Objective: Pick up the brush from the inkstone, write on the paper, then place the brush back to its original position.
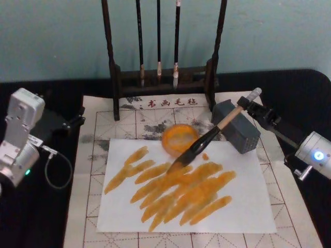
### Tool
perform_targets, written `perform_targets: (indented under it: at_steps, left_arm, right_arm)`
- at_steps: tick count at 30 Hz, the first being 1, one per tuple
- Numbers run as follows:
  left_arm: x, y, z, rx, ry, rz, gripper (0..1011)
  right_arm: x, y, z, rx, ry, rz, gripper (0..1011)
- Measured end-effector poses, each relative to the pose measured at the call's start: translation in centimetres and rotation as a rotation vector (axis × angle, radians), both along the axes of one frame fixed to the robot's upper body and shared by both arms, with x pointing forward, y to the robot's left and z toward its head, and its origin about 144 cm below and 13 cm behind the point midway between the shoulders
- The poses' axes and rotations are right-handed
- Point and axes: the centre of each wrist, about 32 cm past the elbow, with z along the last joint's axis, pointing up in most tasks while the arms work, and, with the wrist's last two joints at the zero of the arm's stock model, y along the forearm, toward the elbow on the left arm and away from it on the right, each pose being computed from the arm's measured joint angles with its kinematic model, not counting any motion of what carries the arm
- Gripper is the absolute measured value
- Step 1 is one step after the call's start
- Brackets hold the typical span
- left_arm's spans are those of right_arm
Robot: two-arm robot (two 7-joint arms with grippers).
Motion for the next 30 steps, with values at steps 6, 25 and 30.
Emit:
perform_targets:
  at_steps: [6,25,30]
  left_arm:
    - [0.0,0.0,0.0,0.0,0.0,0.0,1001]
    - [0.0,0.0,0.0,0.0,0.0,0.0,1001]
    - [0.0,0.0,0.0,0.0,0.0,0.0,1001]
  right_arm:
    - [0.0,0.3,-0.1,0.028,0.009,-0.049,176]
    - [0.3,1.2,-0.7,0.06,0.042,-0.221,176]
    - [0.4,1.5,-0.8,0.053,0.055,-0.251,175]
